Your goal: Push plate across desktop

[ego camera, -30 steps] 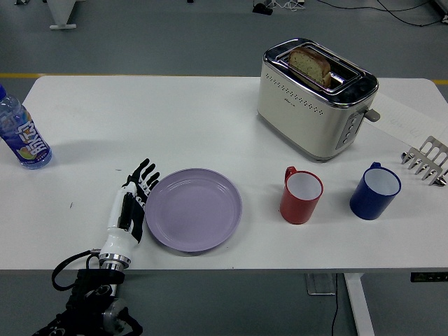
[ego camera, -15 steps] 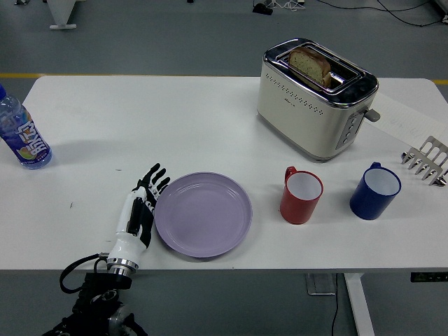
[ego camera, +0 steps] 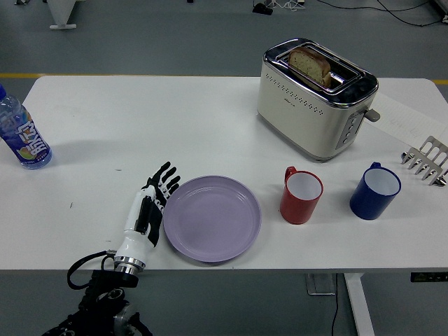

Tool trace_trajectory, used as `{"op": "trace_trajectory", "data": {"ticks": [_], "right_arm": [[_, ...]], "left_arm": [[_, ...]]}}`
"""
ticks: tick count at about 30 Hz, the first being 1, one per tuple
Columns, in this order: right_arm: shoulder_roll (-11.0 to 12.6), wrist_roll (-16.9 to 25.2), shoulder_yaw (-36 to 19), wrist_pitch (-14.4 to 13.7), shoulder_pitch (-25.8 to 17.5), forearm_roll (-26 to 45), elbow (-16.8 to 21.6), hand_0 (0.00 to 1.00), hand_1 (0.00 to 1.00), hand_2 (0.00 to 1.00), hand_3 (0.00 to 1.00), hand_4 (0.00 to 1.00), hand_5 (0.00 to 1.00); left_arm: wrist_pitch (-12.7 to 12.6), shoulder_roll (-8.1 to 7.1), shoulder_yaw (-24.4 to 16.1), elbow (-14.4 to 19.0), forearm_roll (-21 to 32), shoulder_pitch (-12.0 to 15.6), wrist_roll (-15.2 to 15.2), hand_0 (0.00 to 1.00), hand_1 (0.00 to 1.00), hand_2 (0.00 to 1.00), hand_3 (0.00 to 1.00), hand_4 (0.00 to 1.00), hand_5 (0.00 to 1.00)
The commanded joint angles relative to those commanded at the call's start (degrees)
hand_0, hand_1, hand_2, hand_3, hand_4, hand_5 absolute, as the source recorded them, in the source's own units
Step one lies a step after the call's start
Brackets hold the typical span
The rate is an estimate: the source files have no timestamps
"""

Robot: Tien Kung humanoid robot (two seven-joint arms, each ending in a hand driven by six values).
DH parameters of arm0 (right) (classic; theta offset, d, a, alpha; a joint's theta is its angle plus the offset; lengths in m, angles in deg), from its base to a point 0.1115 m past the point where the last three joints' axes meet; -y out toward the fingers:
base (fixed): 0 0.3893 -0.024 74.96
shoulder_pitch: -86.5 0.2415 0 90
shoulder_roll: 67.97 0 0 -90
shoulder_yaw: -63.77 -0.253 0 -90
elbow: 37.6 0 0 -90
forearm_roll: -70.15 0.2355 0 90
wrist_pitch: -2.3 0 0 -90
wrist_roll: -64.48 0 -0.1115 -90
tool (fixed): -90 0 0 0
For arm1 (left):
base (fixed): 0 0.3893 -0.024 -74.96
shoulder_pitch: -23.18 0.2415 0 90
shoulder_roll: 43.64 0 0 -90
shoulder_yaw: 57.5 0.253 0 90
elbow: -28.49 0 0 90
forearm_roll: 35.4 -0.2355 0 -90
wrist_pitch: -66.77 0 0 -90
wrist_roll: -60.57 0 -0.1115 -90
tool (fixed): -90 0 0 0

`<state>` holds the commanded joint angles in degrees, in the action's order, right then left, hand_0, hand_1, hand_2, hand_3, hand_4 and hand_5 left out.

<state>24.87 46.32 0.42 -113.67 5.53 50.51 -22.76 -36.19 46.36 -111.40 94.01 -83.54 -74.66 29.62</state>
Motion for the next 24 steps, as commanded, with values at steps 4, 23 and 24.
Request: {"op": "trace_trajectory", "data": {"ticks": [4,23,24], "right_arm": [[0.04,0.00,-0.09,0.03,0.08,-0.15,-0.01,0.551,0.451,0.564,0.580,0.298,0.467],[0.23,0.19,-0.16,-0.14,0.29,-0.07,-0.07,0.551,0.451,0.562,0.580,0.298,0.466],[0.24,0.21,-0.16,-0.14,0.27,-0.07,-0.07,0.551,0.451,0.562,0.580,0.298,0.466]], "left_arm": [[0.13,0.00,0.81,0.15,0.30,-0.22,0.07,0.864,0.875,0.915,0.914,0.514,0.998],[0.03,0.00,0.85,0.27,0.14,-0.75,0.76,0.862,0.873,0.915,0.913,0.513,0.998],[-0.08,0.00,0.30,0.29,-0.11,-0.73,1.01,0.862,0.873,0.915,0.913,0.513,0.998]]}}
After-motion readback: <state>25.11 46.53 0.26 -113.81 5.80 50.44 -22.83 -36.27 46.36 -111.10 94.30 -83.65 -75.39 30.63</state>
